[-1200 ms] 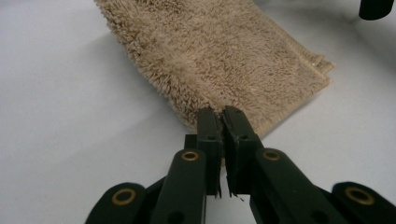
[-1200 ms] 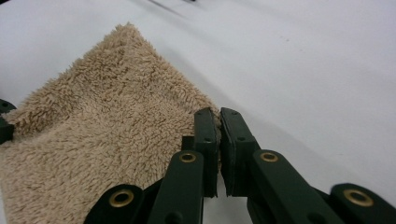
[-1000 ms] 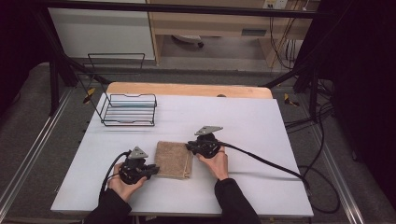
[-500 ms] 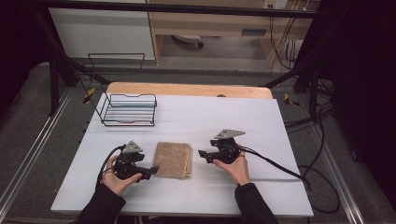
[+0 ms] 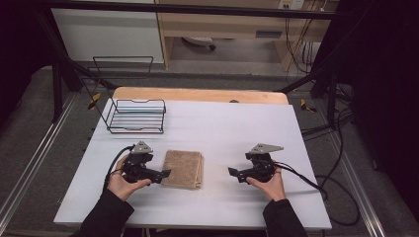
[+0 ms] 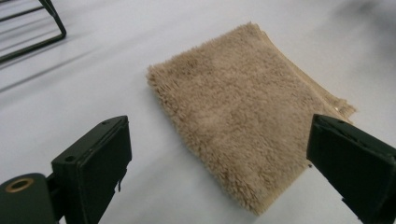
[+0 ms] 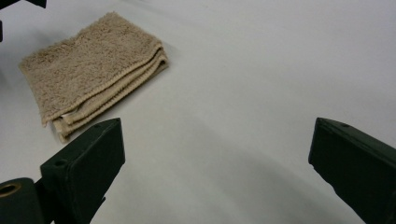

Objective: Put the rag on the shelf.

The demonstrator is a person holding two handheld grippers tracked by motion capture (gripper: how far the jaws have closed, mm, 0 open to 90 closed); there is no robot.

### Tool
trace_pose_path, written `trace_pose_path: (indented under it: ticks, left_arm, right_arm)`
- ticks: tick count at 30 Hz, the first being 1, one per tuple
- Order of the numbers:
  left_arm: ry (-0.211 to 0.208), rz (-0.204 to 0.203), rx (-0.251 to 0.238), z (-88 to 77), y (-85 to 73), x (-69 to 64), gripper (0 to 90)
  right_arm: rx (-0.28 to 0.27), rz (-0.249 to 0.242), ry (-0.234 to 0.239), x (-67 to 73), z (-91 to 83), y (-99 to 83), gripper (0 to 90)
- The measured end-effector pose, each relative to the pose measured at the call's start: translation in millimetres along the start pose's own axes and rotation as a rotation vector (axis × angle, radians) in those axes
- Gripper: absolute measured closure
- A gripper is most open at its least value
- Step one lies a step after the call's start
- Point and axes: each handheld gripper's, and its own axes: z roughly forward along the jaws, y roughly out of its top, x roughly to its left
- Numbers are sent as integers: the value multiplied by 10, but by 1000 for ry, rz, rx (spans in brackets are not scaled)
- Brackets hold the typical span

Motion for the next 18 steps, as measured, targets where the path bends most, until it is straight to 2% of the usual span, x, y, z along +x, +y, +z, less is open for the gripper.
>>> trace_pose_path:
  ticks: [3,6,9,13,18]
  left_arm:
    - [10,-1,-5,24,59,50,70]
    - [25,-3,-15,62,116,102,78]
    - [33,-20,-22,127,163,141,97]
    - [45,-24,-23,227,207,164,133]
    - [59,-57,-29,327,226,251,202]
  right_arm:
    - [-16,23,-9,-45,-75,-80,31]
    - [-10,32,-22,-90,-125,-151,20]
    - [-10,47,-33,-115,-160,-207,17]
    - [-16,49,-35,-117,-186,-238,17]
    - [-29,61,-31,-96,-205,-246,20]
